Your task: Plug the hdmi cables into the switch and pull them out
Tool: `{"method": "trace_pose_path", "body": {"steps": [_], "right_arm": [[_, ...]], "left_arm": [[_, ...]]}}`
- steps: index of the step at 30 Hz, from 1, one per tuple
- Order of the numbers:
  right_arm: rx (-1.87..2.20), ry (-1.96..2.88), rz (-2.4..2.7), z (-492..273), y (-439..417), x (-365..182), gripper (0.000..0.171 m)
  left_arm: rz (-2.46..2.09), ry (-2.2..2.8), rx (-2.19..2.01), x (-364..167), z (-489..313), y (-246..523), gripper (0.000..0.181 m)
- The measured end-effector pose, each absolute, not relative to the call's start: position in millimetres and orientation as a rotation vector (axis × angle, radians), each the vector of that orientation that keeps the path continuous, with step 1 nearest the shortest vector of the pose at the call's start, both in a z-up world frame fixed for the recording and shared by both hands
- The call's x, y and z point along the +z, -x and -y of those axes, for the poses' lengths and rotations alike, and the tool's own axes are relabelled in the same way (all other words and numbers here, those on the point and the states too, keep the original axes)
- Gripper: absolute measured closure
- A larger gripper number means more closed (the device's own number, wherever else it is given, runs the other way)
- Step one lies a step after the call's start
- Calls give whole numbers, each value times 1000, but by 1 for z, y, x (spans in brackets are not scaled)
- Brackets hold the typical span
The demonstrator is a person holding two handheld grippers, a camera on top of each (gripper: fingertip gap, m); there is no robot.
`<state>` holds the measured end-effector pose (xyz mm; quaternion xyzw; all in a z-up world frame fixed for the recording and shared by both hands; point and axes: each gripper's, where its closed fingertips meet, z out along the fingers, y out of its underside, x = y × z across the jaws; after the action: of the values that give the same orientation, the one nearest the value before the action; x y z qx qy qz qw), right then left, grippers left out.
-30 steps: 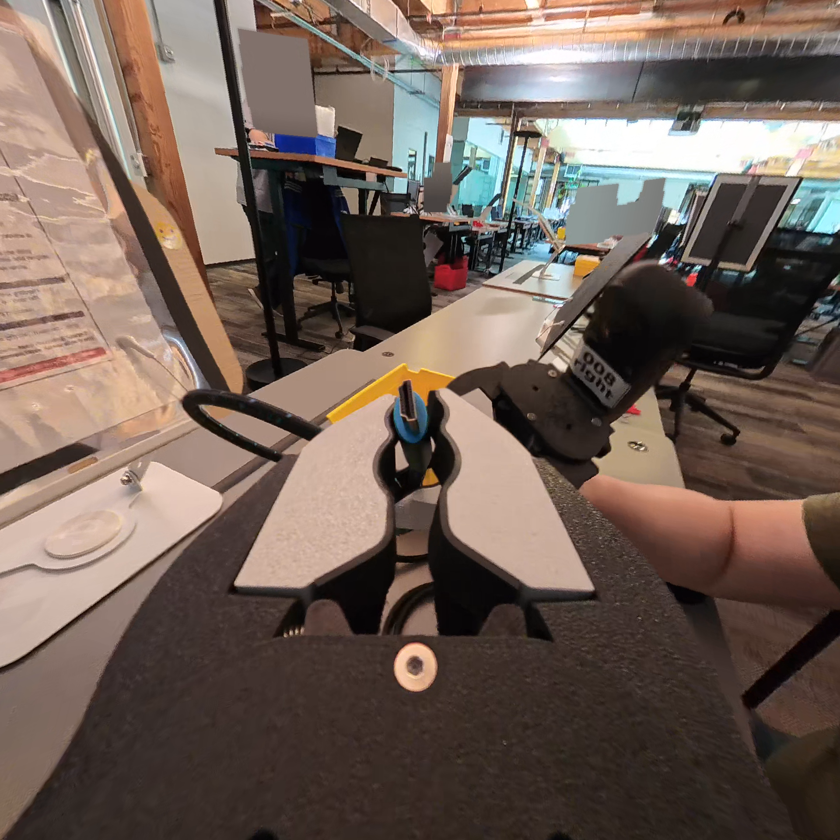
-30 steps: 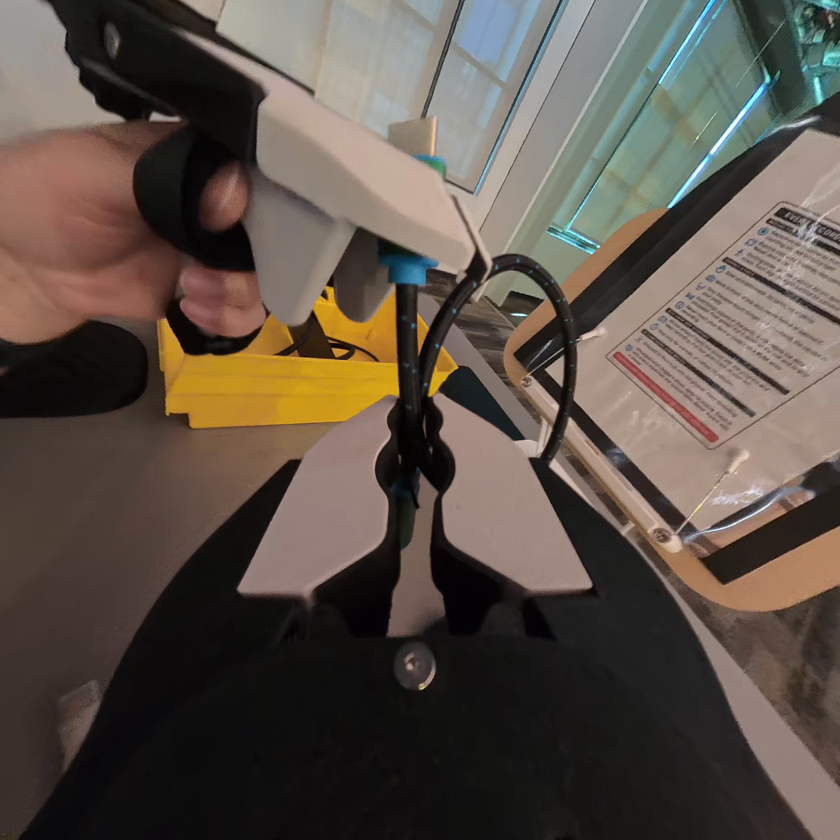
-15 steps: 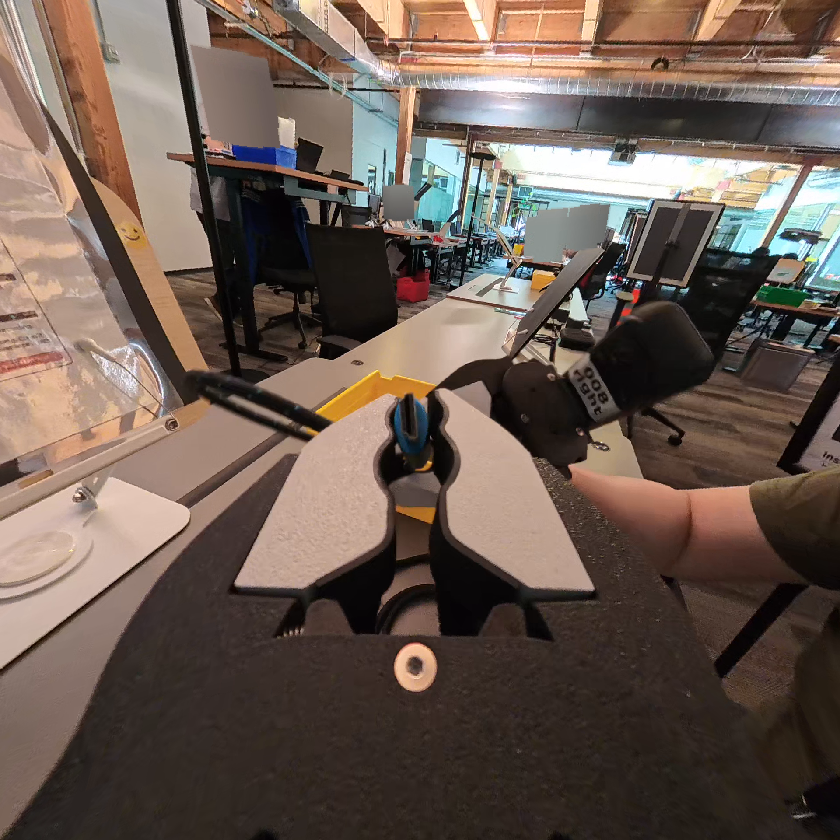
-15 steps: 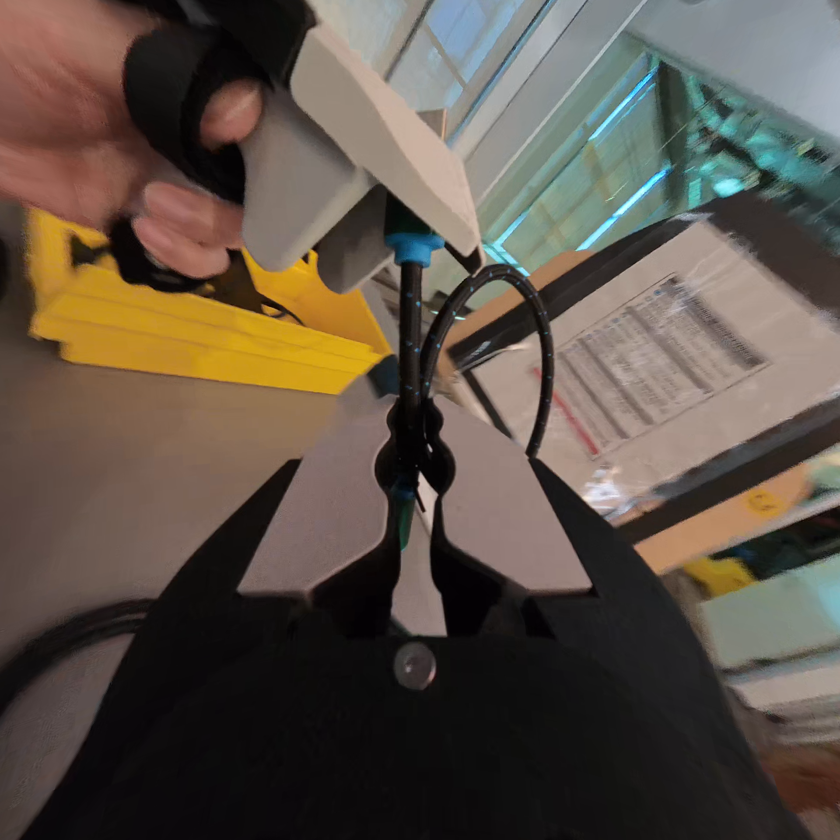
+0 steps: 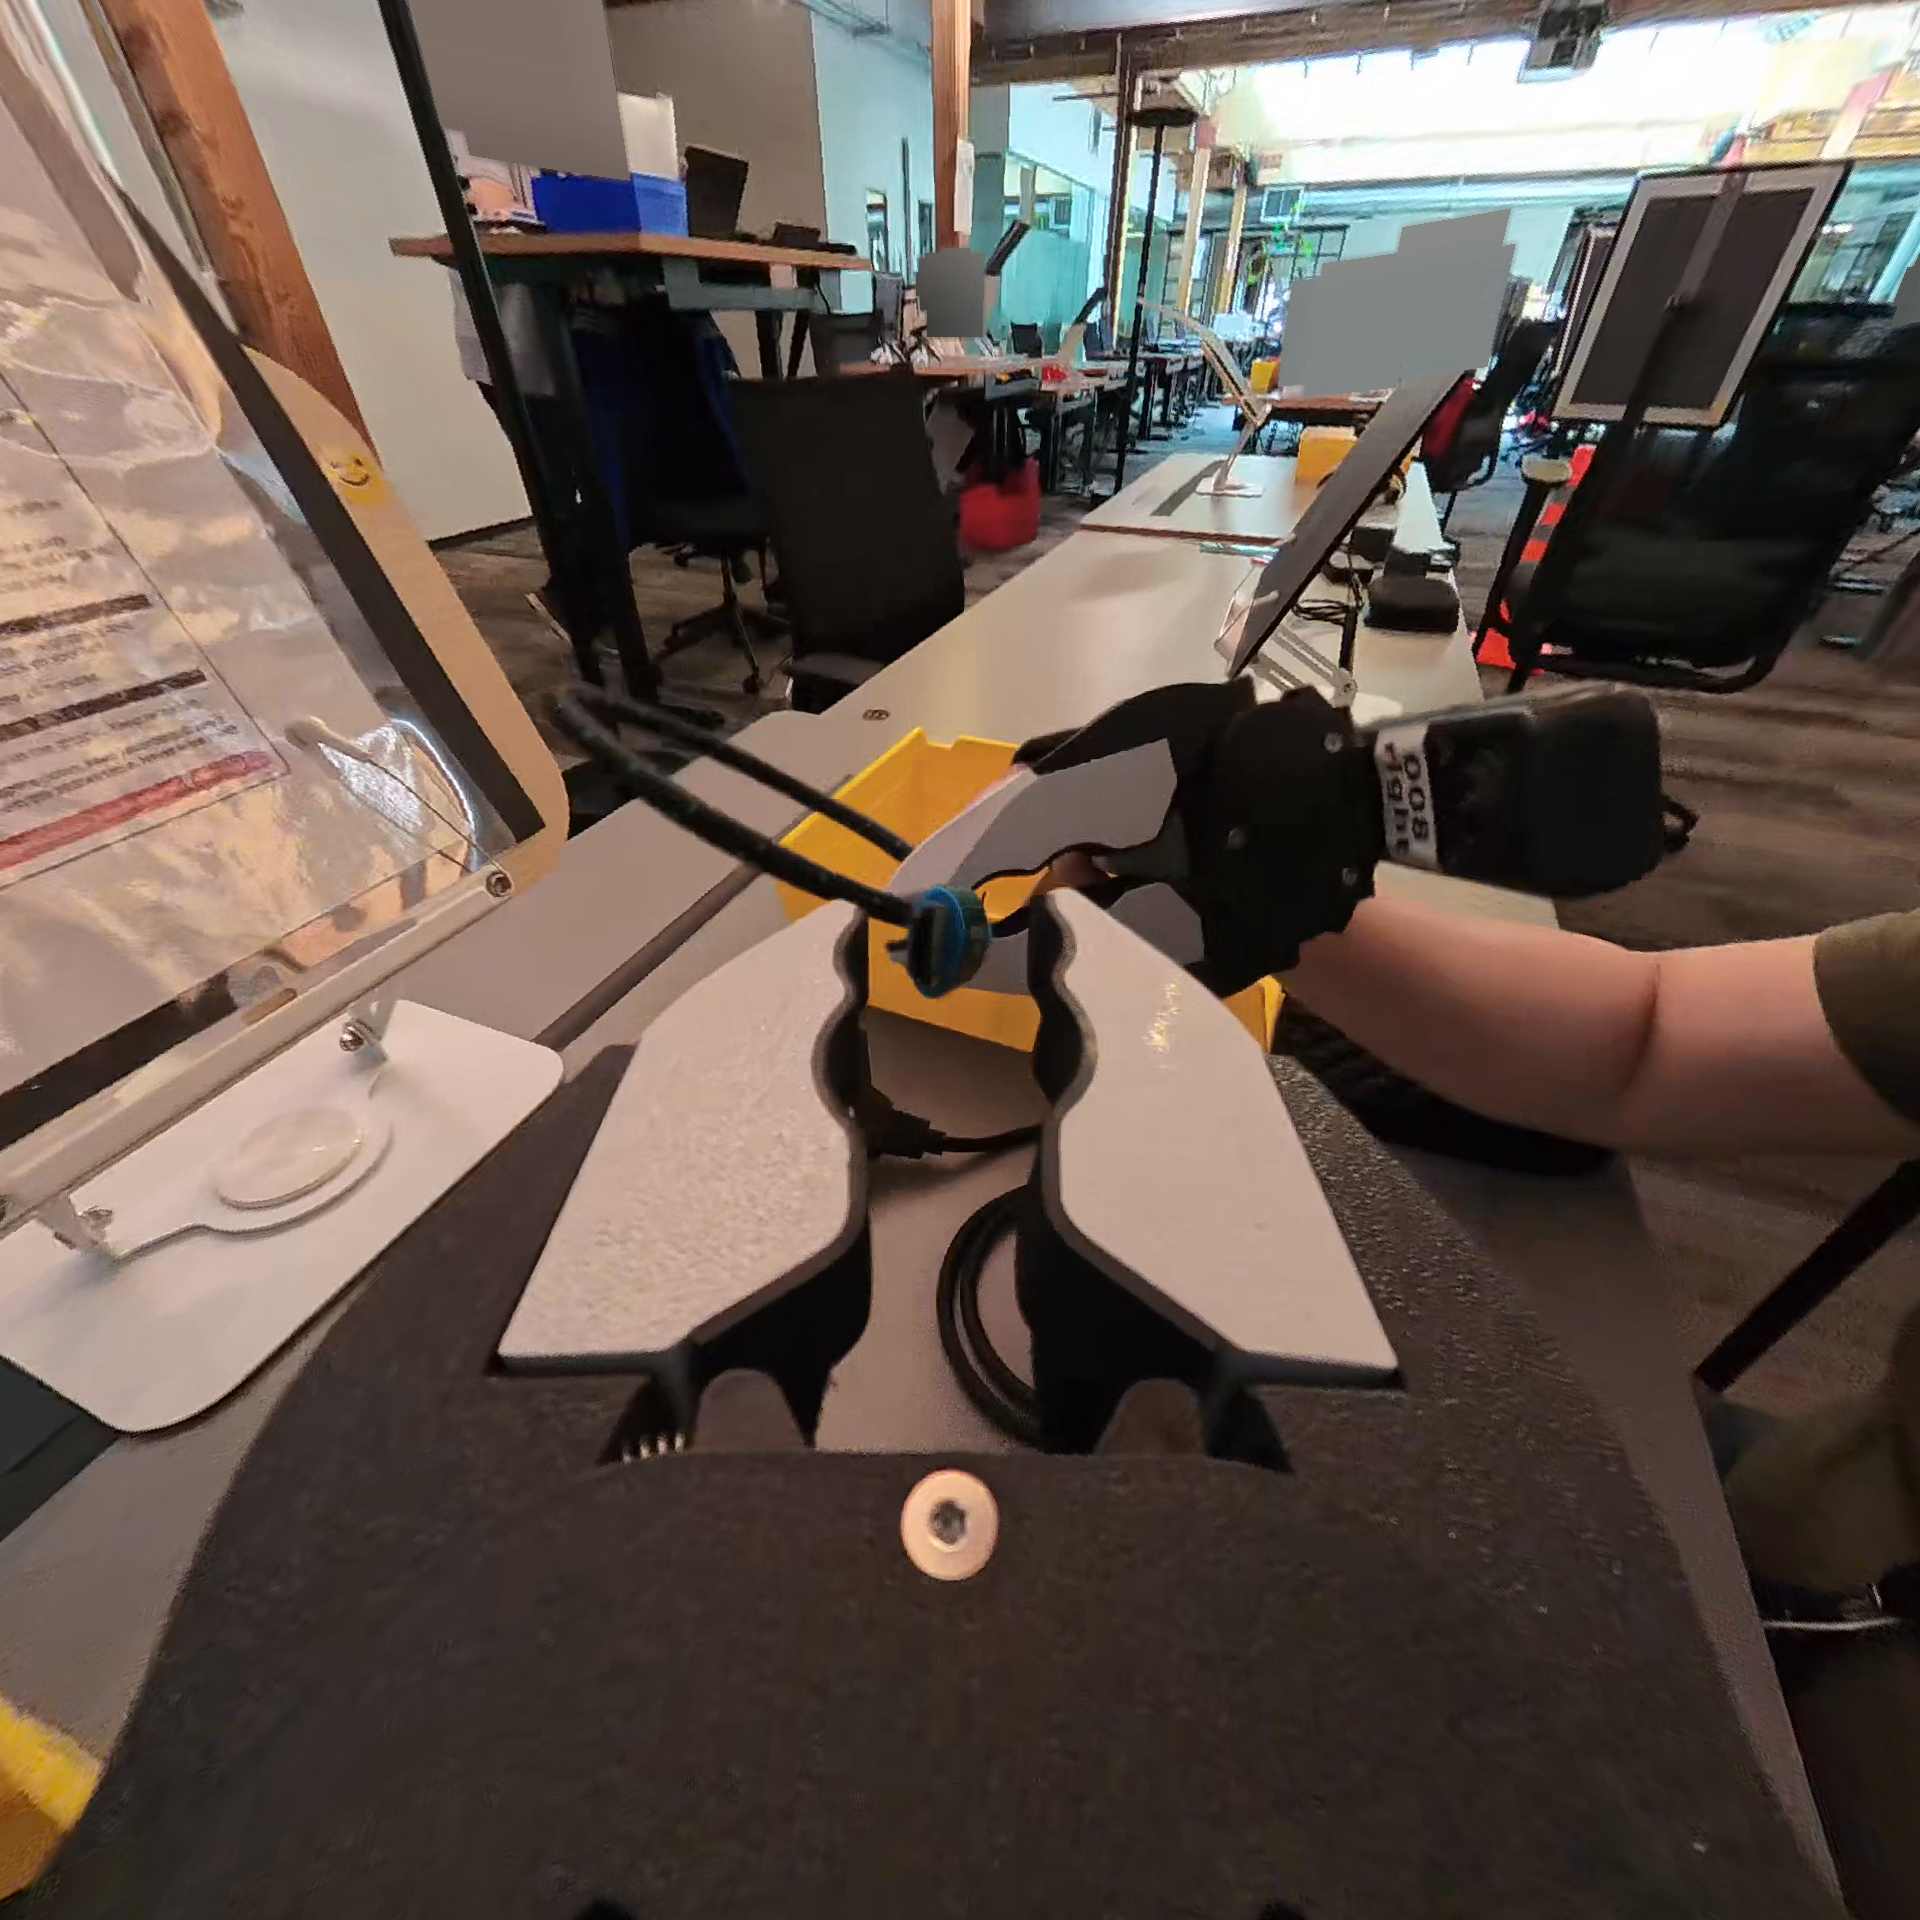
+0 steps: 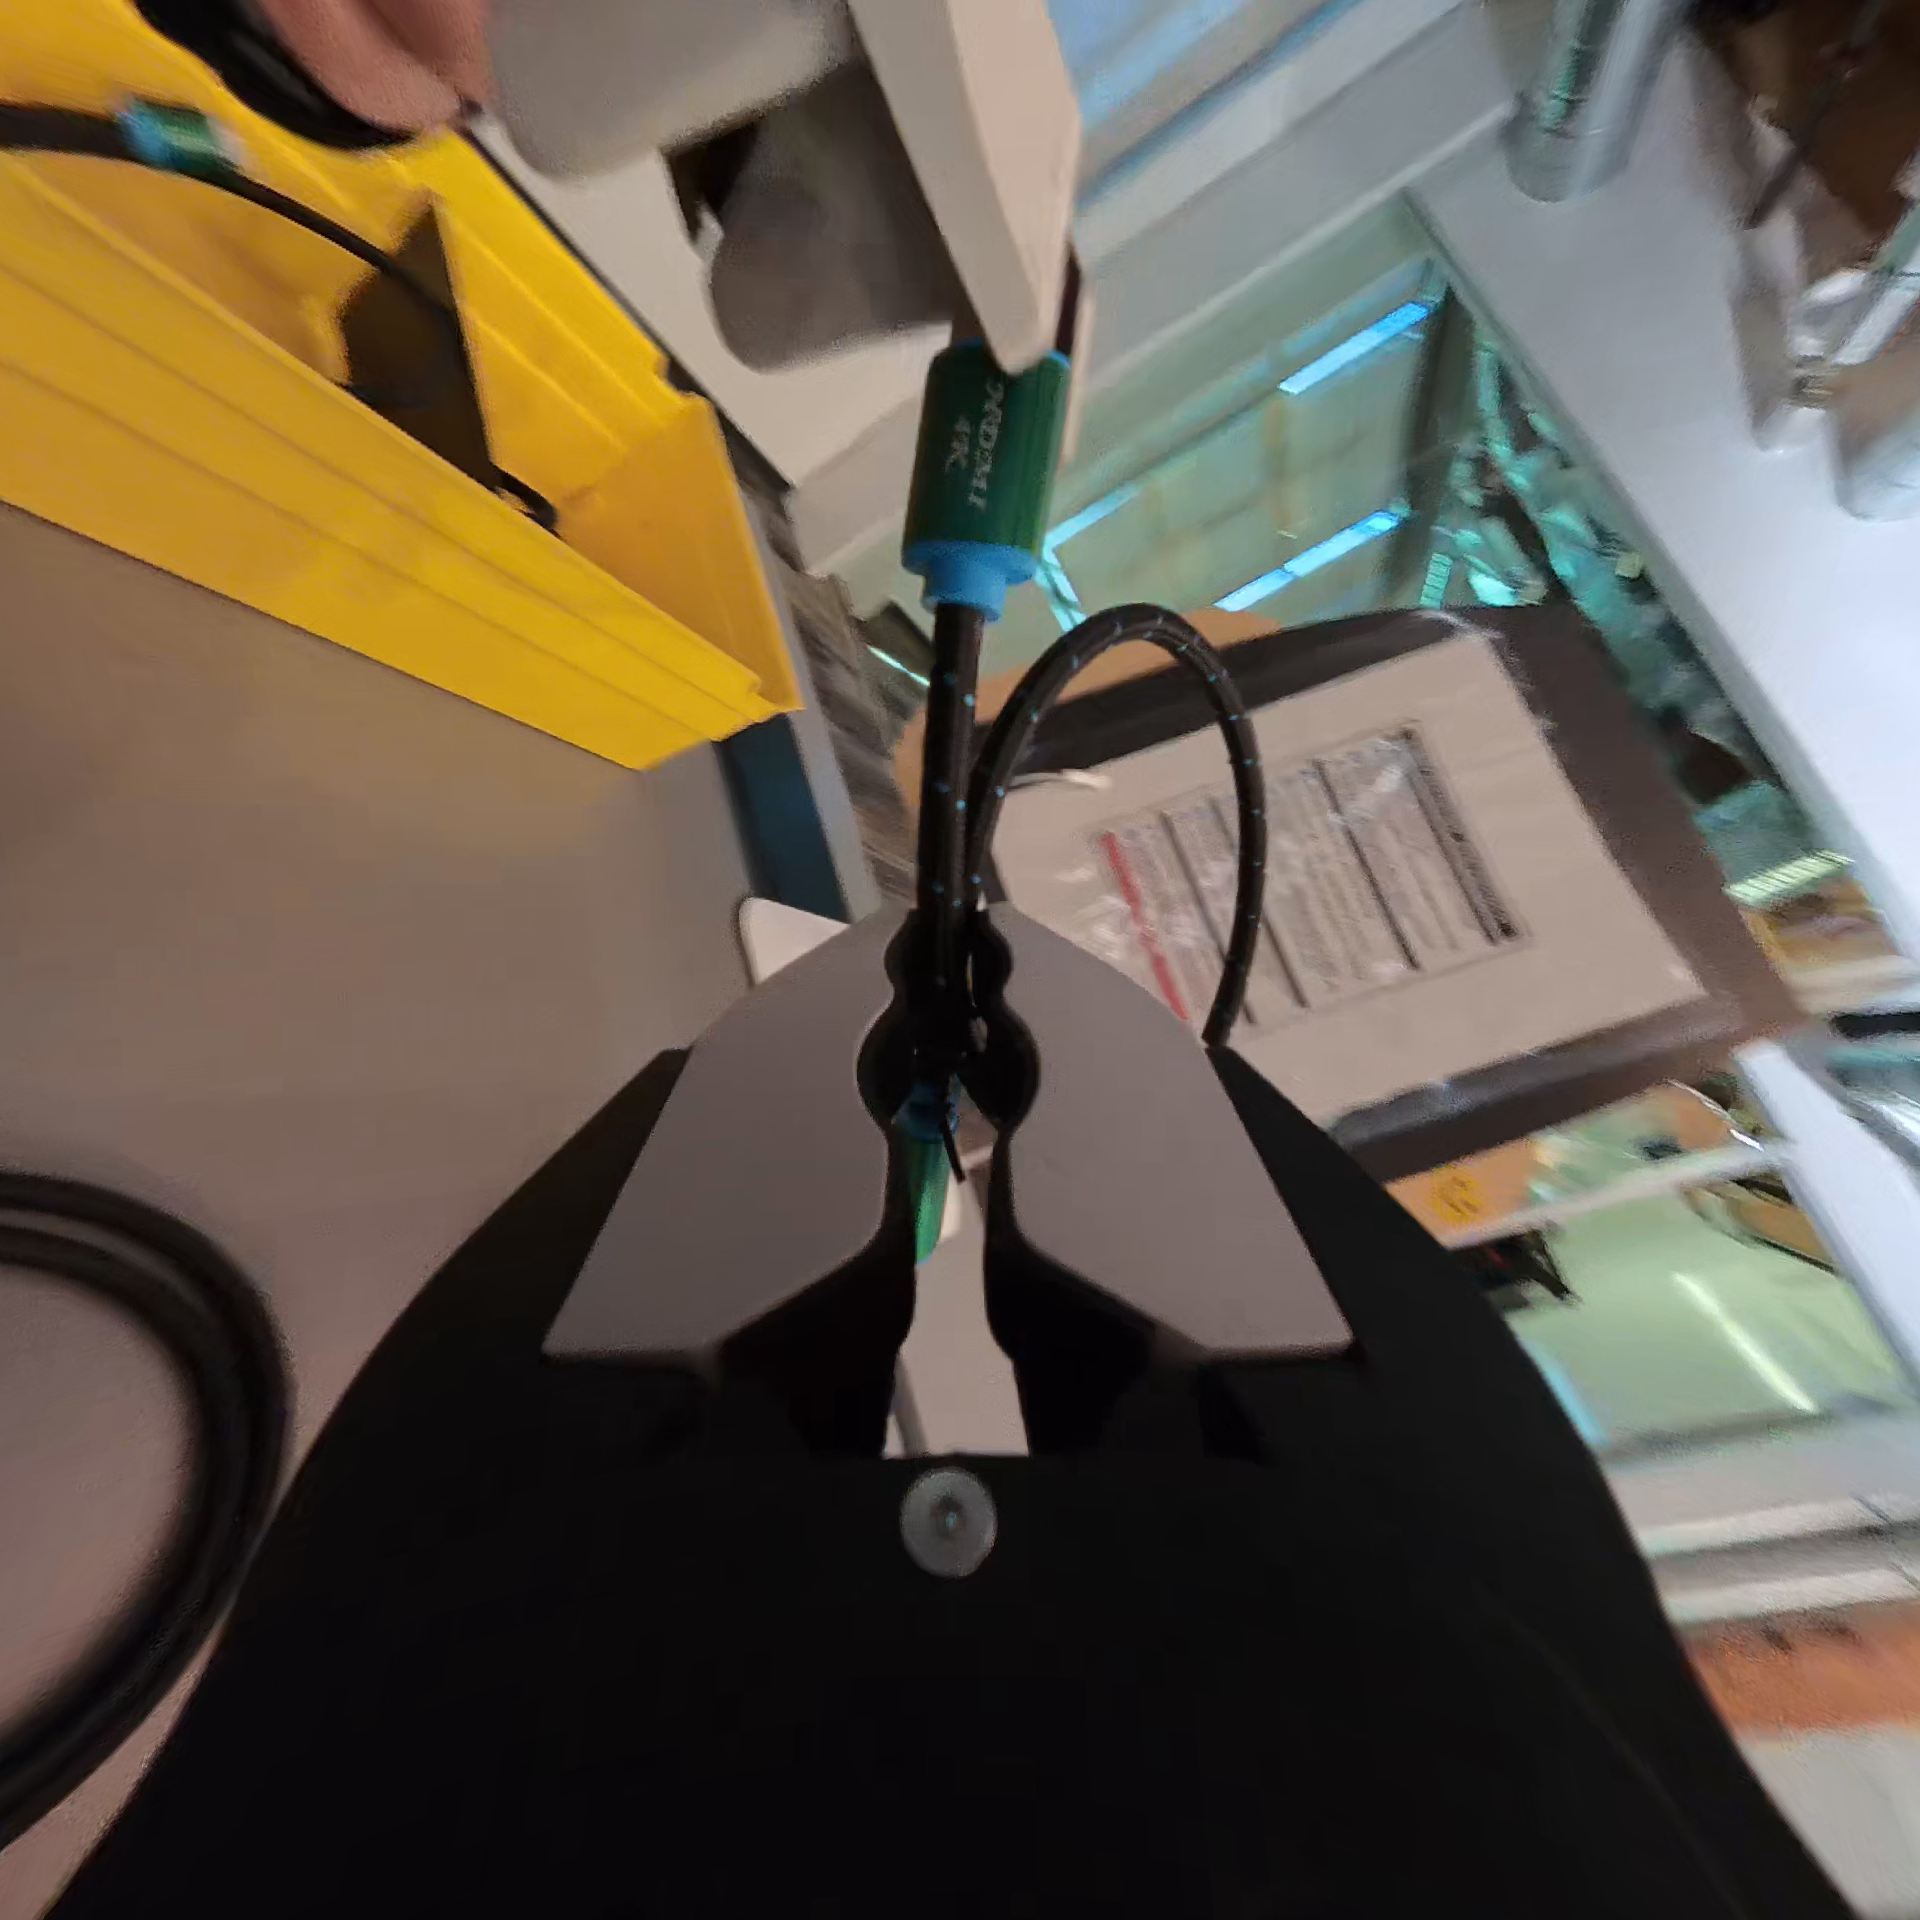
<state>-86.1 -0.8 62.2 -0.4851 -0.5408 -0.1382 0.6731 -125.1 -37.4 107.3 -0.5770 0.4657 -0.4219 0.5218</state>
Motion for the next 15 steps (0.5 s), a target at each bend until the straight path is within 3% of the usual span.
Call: {"method": "trace_pose_path", "body": {"steps": [4, 9, 12, 15], "right_arm": [[-208, 1154, 1288, 4, 88, 52, 162], [-37, 1273, 1391, 8, 87, 30, 162], [-21, 1303, 1450, 9, 85, 20, 162], [-42, 1313, 1490, 9, 81, 14, 162]], "left_arm": [[-1174, 1453, -1081, 92, 42, 118, 170], [-1194, 1569, -1134, 75, 40, 116, 169], [-1245, 1621, -1137, 64, 44, 112, 160], [-1267, 1674, -1112, 53, 43, 108, 169]]}}
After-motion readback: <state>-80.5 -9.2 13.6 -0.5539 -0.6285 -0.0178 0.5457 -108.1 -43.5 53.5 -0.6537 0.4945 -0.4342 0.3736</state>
